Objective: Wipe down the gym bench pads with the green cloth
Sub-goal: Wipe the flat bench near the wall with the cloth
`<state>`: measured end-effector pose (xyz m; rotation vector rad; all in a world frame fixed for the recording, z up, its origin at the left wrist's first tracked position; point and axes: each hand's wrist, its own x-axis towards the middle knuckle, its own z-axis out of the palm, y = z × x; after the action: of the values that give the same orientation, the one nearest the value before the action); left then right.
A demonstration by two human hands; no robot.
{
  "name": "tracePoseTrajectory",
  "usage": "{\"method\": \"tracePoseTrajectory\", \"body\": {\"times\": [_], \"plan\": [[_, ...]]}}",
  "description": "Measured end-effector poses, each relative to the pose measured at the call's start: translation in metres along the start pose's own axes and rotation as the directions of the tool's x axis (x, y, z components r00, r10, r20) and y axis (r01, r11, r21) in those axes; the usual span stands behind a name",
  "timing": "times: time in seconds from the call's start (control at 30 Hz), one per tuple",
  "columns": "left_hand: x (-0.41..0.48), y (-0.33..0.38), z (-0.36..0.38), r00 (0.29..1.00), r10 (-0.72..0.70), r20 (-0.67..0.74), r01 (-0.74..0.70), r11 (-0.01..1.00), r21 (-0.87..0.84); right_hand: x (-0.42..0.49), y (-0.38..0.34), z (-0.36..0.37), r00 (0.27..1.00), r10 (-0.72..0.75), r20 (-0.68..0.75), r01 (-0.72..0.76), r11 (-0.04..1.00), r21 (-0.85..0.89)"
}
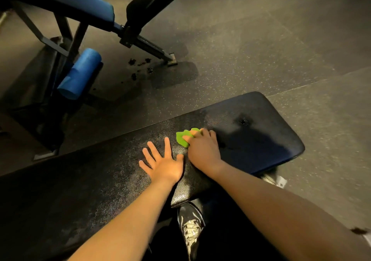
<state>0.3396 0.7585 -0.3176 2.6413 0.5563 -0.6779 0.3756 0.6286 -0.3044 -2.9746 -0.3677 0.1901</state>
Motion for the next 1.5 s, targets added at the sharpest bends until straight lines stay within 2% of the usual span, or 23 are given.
{"method": "tracePoseTrajectory", "body": {"times": [0.13, 0.2, 0.27, 0.4, 0.5, 0.57, 0.7, 0.83, 1.1, 1.2, 1.33, 1.5], "plan": [[-0.007, 0.007, 0.014, 0.999, 0.043, -0.027, -0.044, 0.998, -0.048, 0.022, 0.019, -0.001, 0.991, -0.077, 0.111, 0.079, 0.997, -0.011], [-0.005, 0.003, 0.018, 0.996, 0.071, -0.051, -0.073, 0.996, -0.041, 0.044, 0.027, -0.007, 0.988, -0.098, 0.119, 0.1, 0.995, -0.011], [-0.002, 0.001, 0.02, 0.996, 0.075, -0.054, -0.077, 0.997, -0.028, 0.07, 0.031, -0.011, 0.991, -0.071, 0.11, 0.069, 0.997, 0.02], [0.002, 0.003, 0.023, 0.994, 0.072, -0.08, -0.074, 0.997, -0.018, 0.11, 0.025, -0.005, 0.988, 0.06, 0.139, -0.08, 0.987, 0.141], [0.003, 0.001, 0.024, 0.992, 0.09, -0.087, -0.091, 0.996, -0.007, 0.11, 0.019, 0.005, 0.993, 0.072, 0.089, -0.086, 0.982, 0.167], [0.003, 0.001, 0.023, 0.991, 0.097, -0.088, -0.098, 0.995, -0.008, 0.101, 0.022, 0.006, 0.997, 0.028, 0.075, -0.04, 0.984, 0.174], [0.002, 0.0, 0.02, 0.991, 0.114, -0.07, -0.115, 0.993, -0.004, 0.07, 0.028, -0.002, 0.989, -0.033, 0.143, 0.009, 0.986, 0.169], [0.0, -0.004, 0.014, 0.988, 0.129, -0.082, -0.13, 0.991, -0.006, 0.028, 0.023, -0.004, 0.986, -0.038, 0.161, 0.017, 0.992, 0.128], [-0.057, -0.003, 0.022, 0.985, 0.165, -0.046, -0.164, 0.986, 0.034, -0.06, 0.017, -0.007, 0.969, -0.022, 0.246, -0.03, 0.979, 0.204], [-0.079, -0.016, 0.031, 0.971, 0.234, -0.044, -0.229, 0.968, 0.099, -0.093, 0.012, -0.008, 0.966, 0.017, 0.258, -0.068, 0.979, 0.193], [-0.095, -0.033, 0.034, 0.941, 0.335, -0.043, -0.324, 0.932, 0.162, -0.125, 0.005, -0.007, 0.97, -0.036, 0.239, -0.029, 0.964, 0.264], [-0.109, -0.044, 0.037, 0.926, 0.377, -0.01, -0.369, 0.911, 0.182, -0.156, -0.002, 0.009, 0.976, -0.049, 0.214, -0.021, 0.949, 0.316]]}}
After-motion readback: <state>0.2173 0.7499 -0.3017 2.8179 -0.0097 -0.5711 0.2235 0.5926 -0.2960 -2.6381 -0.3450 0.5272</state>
